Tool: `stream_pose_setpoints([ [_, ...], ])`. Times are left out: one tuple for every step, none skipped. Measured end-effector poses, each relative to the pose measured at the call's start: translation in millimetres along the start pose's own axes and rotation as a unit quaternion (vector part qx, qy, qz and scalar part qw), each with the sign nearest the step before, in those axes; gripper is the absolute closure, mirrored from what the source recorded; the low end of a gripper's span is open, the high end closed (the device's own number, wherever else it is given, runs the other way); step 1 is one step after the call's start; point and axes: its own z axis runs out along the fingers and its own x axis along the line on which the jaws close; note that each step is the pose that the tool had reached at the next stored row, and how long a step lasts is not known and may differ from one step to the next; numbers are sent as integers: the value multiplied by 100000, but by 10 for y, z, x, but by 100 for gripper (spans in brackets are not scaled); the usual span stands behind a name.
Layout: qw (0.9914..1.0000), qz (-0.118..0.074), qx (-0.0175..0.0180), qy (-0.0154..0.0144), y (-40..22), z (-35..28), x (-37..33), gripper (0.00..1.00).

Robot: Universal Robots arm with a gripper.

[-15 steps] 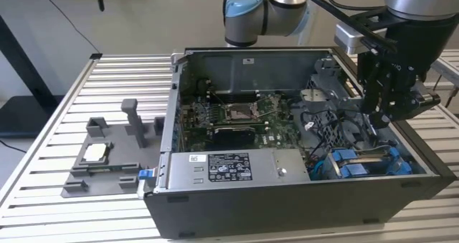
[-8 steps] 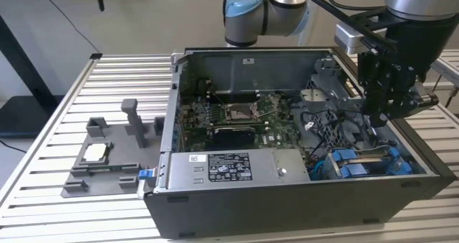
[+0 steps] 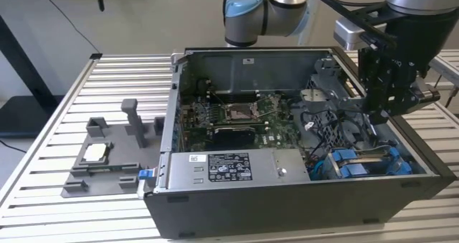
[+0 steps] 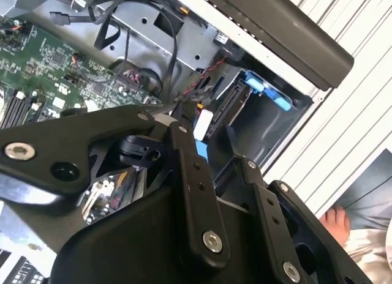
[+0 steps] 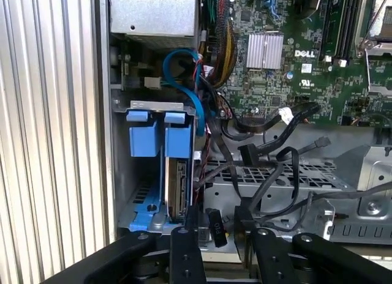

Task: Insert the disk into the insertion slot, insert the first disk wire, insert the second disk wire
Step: 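Insert the first disk wire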

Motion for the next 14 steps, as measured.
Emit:
stream_pose_setpoints([
  [100000,0,279,8,12,-2,0,63],
  [99999,-2,490,14,22,-4,-1,63],
  [99998,-2,649,24,31,-6,0,63],
  [99998,0,665,24,34,-6,0,63],
  [99998,-6,664,21,33,-6,0,63],
  [99998,-10,665,18,33,-6,-1,63],
  [99998,-8,667,19,34,-6,-1,63],
  [99998,-5,668,21,35,-7,-1,63],
  [99998,-4,666,22,35,-7,-1,63],
  [99998,-4,666,21,36,-7,-1,63],
  [99998,-5,667,23,36,-7,-1,63],
  [99998,-2,666,20,36,-7,-1,63],
  [99998,-4,668,22,36,-7,-1,63],
  [99998,-4,666,21,36,-7,-1,63],
])
